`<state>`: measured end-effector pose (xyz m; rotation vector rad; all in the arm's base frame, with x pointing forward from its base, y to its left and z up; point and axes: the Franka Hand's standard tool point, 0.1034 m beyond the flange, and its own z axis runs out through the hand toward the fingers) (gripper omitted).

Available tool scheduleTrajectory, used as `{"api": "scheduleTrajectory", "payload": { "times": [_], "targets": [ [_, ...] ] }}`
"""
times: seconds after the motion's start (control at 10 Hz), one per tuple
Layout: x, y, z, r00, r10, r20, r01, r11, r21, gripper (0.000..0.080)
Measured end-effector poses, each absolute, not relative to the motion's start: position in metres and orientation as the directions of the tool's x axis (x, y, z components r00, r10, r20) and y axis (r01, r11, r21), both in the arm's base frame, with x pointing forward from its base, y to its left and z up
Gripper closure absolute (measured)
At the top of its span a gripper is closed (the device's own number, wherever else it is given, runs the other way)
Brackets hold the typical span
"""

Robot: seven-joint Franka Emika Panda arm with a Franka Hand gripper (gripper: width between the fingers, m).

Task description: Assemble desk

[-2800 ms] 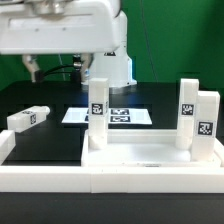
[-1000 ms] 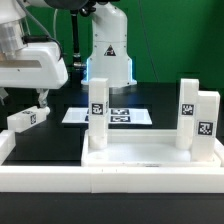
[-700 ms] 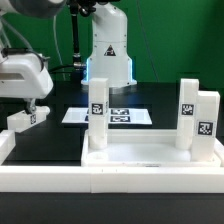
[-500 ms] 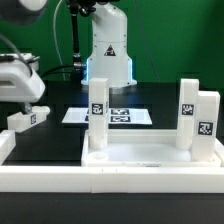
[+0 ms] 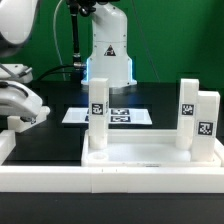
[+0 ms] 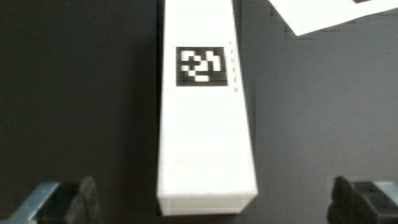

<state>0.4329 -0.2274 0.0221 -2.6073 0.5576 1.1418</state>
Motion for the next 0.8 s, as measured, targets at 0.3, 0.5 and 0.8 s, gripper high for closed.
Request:
{"api": "scheduleTrajectory", "payload": {
  "times": [0.3,0.5,0.8],
  "targets": [
    [0.43,-0.221,0.018,0.616,-0.241,-0.75,-0.428,-0.901,-0.063,0.0151],
    [0.431,-0.222,0.018,0.62,-0.243,-0.746,-0.428,-0.902,-0.062,0.0151],
    [0.416,-0.223,0.017,0.441,-0.188,-0.877,-0.44,-0.898,-0.028,0.0151]
  ]
}}
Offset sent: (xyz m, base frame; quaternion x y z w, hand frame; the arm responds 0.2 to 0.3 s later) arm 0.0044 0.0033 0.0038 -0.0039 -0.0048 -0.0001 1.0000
